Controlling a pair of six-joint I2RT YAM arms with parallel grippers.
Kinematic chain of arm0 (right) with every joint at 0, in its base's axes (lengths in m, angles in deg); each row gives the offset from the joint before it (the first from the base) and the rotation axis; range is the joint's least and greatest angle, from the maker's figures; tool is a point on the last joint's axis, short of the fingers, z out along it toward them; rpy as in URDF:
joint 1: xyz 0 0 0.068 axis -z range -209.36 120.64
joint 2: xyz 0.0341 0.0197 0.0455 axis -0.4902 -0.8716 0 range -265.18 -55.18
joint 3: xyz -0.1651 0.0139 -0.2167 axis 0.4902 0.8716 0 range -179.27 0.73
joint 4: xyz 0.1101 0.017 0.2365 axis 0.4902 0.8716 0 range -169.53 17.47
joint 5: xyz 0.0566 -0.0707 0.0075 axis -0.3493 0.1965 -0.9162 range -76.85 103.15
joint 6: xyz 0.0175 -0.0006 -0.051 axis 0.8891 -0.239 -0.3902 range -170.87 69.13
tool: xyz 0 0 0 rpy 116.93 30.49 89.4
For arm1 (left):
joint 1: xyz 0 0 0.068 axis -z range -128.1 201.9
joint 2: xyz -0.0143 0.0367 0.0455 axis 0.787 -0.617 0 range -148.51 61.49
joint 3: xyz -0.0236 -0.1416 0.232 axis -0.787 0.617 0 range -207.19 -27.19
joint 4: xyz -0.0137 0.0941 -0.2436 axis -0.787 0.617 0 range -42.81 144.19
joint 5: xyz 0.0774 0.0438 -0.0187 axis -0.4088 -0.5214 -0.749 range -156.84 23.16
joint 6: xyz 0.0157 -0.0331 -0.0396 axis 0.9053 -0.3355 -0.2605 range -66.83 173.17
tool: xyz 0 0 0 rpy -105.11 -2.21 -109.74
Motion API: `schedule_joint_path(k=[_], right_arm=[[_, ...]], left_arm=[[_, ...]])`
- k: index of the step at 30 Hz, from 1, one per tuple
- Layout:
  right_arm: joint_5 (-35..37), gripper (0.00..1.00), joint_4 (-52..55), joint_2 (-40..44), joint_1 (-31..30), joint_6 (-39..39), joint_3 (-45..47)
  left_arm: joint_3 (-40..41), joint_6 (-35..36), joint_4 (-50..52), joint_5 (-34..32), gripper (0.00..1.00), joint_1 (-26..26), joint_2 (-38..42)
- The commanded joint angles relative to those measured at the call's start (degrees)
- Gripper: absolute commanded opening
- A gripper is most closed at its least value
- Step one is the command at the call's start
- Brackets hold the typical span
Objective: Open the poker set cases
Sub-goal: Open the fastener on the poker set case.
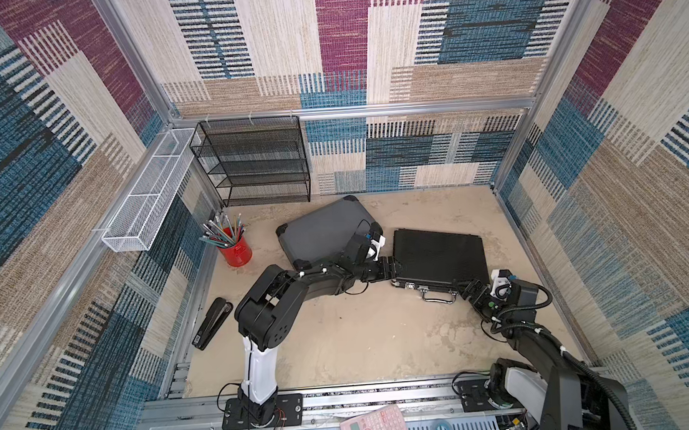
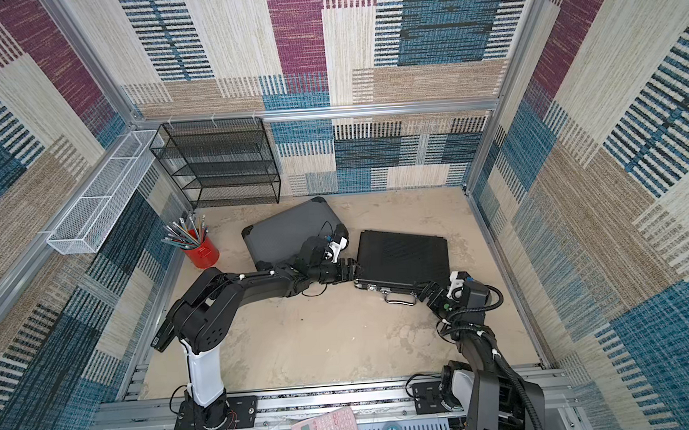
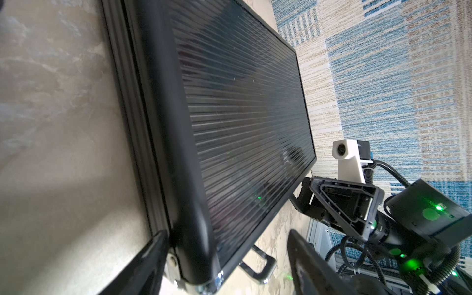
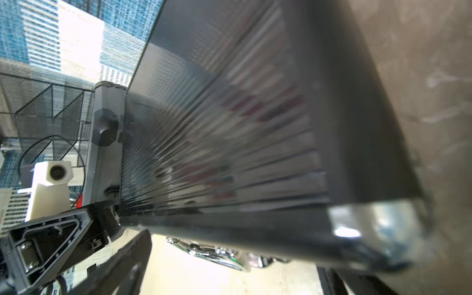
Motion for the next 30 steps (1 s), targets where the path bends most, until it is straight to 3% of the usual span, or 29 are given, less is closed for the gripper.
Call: schedule_joint_path(k=[1,19,30], right_arm=[[-2.85,1.0,-2.68,1.3,0.08,-1.56,0.02],[-11.54,0.98,-3.69,3.34,0.11,-1.87,2.19],[-13.25,0.98,-3.79,7.9,0.12,2.14,3.91]], left_arm=[[-0.64,1.25,-1.65,2.53,0.75,0.04,-0.27],[-3.41,1.62,0.37,7.51,0.74,-0.89,-2.03],[-4.64,3.25,3.53,7.27,0.74,-1.25,-1.68]])
